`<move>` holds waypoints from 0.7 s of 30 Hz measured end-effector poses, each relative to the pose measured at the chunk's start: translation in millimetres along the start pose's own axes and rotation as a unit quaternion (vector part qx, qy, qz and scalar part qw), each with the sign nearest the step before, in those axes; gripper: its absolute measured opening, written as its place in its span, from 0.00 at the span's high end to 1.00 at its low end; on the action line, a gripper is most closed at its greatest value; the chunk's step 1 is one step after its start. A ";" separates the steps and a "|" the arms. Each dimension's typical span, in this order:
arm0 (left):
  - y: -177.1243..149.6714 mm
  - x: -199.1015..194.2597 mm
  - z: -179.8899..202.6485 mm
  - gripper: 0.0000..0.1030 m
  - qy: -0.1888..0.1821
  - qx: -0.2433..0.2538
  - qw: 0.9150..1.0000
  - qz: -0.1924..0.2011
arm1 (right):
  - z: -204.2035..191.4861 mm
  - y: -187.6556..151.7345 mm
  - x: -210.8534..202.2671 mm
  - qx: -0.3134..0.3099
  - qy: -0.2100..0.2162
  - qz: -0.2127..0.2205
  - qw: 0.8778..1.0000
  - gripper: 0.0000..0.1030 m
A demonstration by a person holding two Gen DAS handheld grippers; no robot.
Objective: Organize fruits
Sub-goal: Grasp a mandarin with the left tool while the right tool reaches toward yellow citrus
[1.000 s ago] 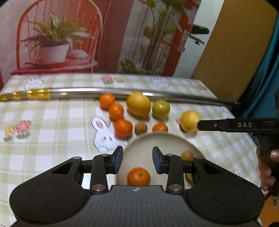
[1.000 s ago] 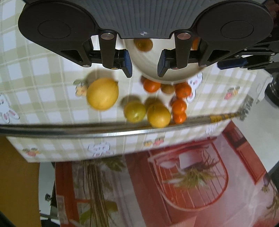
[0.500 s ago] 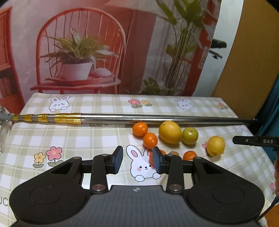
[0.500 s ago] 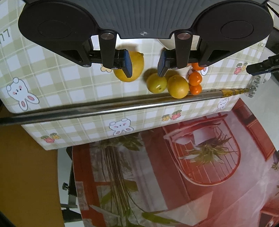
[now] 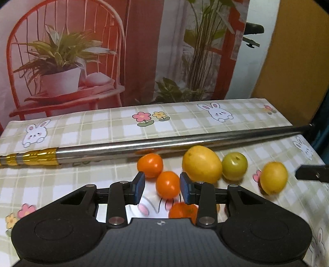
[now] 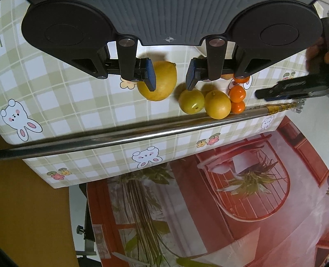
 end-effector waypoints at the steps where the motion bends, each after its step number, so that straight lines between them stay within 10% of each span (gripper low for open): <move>1: 0.6 4.8 0.3 0.62 -0.003 -0.002 1.000 0.000 | 0.9 -0.1 0.8 0.001 0.000 -0.001 1.000 0.70; 21: -15.5 45.1 7.9 0.64 -0.012 -0.003 0.999 -0.041 | 14.3 -1.7 6.2 0.017 -0.006 -0.008 1.000 0.70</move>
Point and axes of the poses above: each gripper's, at about its wrist camera, not at the fingertips, and x roughly the way its jaws point, z to its right, y to its top, the point moved 10 cm from there along x, roughly the way its jaws point, and after that the axes turned 12 degrees about x, right-handed, at the moved point
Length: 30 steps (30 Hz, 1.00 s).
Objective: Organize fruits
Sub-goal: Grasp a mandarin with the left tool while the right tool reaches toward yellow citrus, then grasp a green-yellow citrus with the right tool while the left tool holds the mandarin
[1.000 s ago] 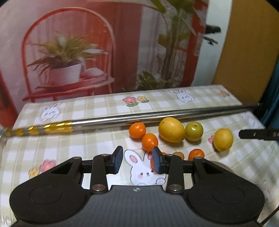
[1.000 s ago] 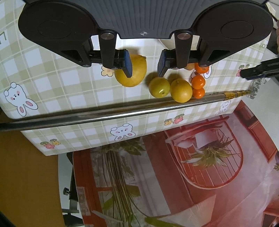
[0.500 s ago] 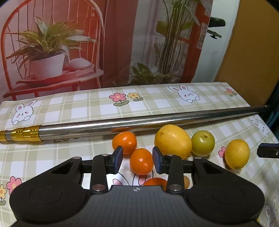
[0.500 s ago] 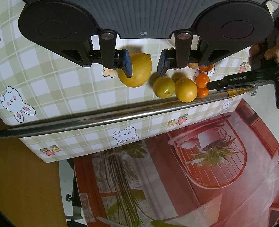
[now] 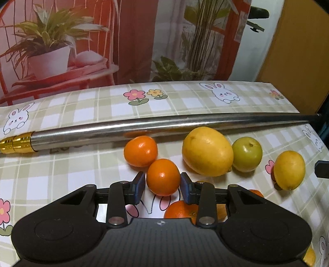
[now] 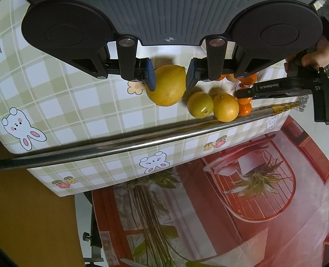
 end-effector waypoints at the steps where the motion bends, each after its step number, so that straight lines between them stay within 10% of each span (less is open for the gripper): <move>1: -0.1 -0.4 -0.8 0.64 0.001 -0.001 1.000 0.001 | 0.1 -0.4 -0.1 0.000 0.000 0.000 1.000 0.70; 30: -8.0 -119.2 -0.4 0.64 0.058 -0.056 0.993 0.089 | -22.4 13.7 7.4 -0.096 -0.008 0.016 0.995 0.70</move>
Point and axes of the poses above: each gripper's, at about its wrist camera, not at the fingertips, and x roughly the way its jaws point, z to its right, y to its top, the point moved 10 cm from there along x, roughly the way its jaws point, and after that the axes turned 12 degrees about x, right-handed, at the moved point
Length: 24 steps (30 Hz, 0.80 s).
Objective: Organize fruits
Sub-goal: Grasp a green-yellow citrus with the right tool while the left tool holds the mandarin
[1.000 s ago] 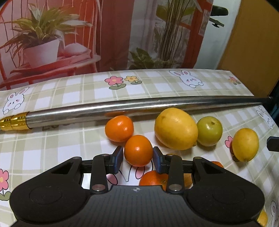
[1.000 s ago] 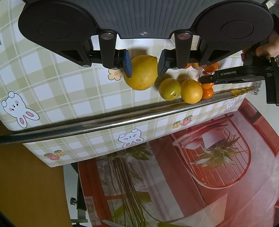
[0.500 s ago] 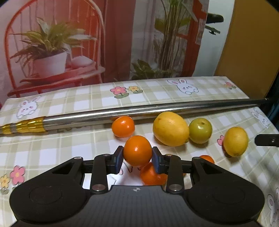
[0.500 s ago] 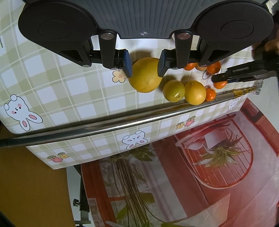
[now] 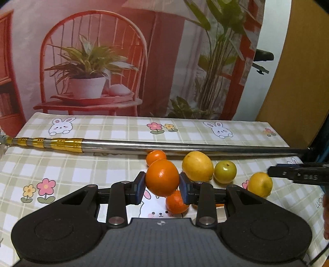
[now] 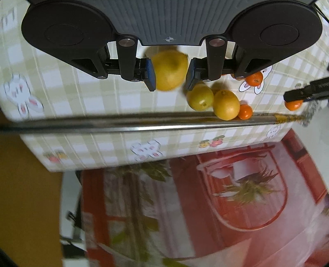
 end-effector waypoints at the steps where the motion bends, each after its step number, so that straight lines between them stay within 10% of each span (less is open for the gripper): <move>1: -0.3 -1.8 -1.1 0.64 0.002 -0.001 1.000 0.000 | -5.3 2.0 3.7 -0.016 0.002 0.000 1.000 0.70; 24: -22.2 -2.8 -0.5 0.64 -0.006 -0.023 0.999 -0.022 | -71.0 -6.0 92.1 -0.233 0.008 -0.089 0.968 0.57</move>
Point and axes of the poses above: each gripper's, at about its wrist camera, not at the fingertips, and x roughly the way its jaws point, z to its right, y to its top, the point moved 10 cm from there along x, roughly the way its jaws point, and after that the axes turned 12 degrees about x, right-handed, at the moved point
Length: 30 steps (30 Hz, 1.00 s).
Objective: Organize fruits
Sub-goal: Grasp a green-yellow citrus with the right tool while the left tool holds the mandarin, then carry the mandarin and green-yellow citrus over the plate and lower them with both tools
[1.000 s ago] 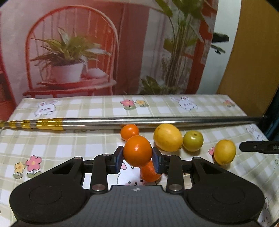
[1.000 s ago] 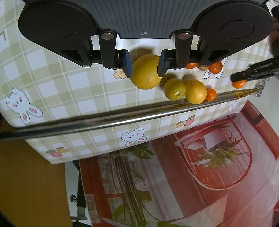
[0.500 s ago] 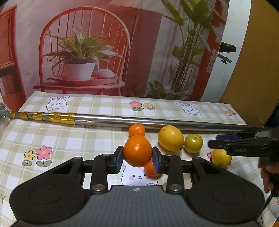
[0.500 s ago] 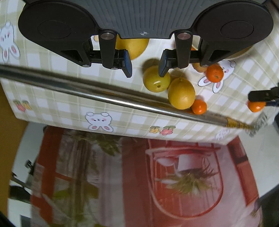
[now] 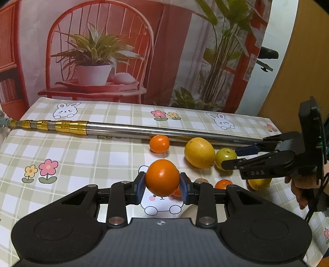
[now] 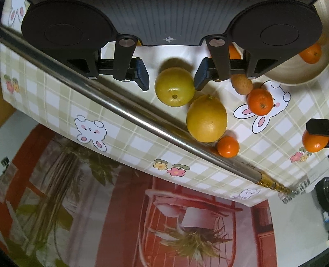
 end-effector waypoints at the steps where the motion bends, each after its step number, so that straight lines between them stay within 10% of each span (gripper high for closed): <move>1: -1.2 0.5 0.6 0.64 -0.001 0.000 1.000 -0.001 | -1.0 0.8 1.8 -0.002 0.001 -0.001 1.000 0.58; 17: -5.7 -2.2 6.6 0.64 -0.010 0.002 1.000 -0.004 | 4.0 -0.5 17.2 0.047 0.009 -0.018 0.999 0.57; 30: -10.2 -23.4 17.3 0.64 -0.004 0.017 1.000 0.007 | 12.3 -20.1 -50.4 0.152 0.036 0.044 0.987 0.58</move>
Point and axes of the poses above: each gripper's, at about its wrist camera, not at the fingertips, and x roughly the way its jaws point, z to its right, y to its top, the point moved 10 cm from there along x, roughly the way its jaws point, and after that the axes turned 12 degrees about x, right-handed, at the moved point
